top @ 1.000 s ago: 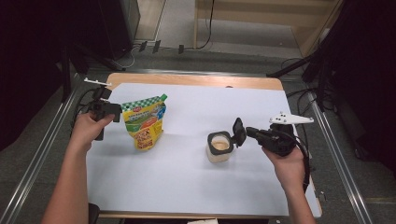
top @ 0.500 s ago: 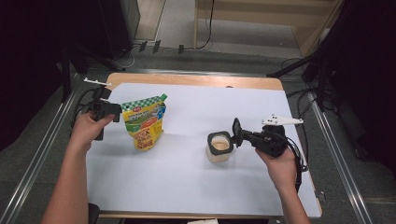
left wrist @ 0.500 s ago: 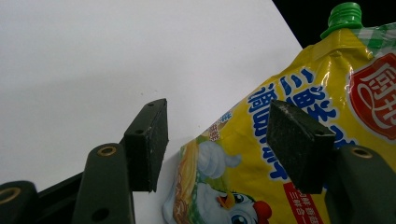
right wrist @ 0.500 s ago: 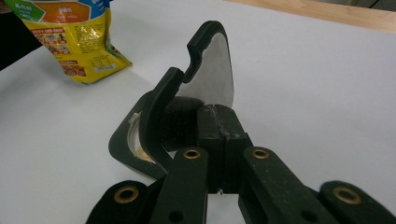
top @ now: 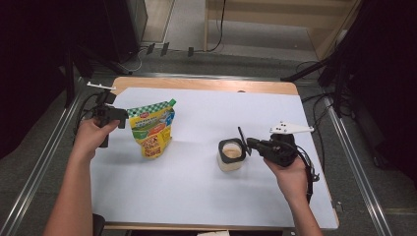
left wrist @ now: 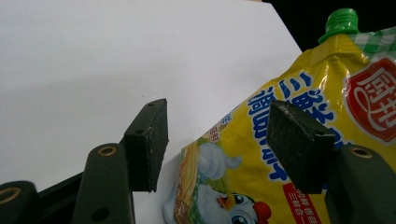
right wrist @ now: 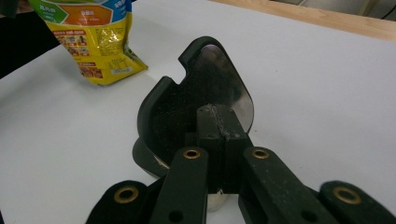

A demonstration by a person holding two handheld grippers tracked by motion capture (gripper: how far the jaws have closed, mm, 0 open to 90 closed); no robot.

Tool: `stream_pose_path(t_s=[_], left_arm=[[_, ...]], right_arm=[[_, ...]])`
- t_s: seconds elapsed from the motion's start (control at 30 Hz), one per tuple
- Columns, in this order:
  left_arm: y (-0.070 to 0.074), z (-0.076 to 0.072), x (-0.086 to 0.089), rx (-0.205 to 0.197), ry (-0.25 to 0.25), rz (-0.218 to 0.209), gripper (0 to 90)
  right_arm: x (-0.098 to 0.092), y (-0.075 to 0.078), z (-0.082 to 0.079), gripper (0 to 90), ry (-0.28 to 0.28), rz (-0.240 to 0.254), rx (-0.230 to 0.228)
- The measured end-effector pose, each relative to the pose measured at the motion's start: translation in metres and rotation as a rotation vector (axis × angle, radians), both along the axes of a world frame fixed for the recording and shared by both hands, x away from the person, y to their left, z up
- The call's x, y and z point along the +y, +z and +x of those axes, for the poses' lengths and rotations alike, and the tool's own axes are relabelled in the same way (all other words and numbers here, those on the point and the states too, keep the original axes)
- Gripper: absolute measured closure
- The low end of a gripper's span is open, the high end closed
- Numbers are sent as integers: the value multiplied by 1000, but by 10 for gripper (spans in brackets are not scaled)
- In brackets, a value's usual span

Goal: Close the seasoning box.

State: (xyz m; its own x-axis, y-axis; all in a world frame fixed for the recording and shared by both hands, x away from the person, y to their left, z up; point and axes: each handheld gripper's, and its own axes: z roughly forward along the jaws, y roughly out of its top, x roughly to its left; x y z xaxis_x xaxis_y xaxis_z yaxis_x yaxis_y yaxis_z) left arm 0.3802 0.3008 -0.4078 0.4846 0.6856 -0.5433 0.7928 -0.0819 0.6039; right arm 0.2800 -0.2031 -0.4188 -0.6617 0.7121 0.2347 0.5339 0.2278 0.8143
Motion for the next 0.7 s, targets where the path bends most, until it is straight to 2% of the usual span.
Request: stream_pose_path(t_s=[0.23, 0.7], left_arm=[[-2, 1, -1, 11, -8, 12, 397], [-5, 2, -3, 25, -14, 19, 397]], right_arm=[[9, 0, -2, 900, 28, -4, -6], [27, -7, -3, 900, 73, -23, 13]])
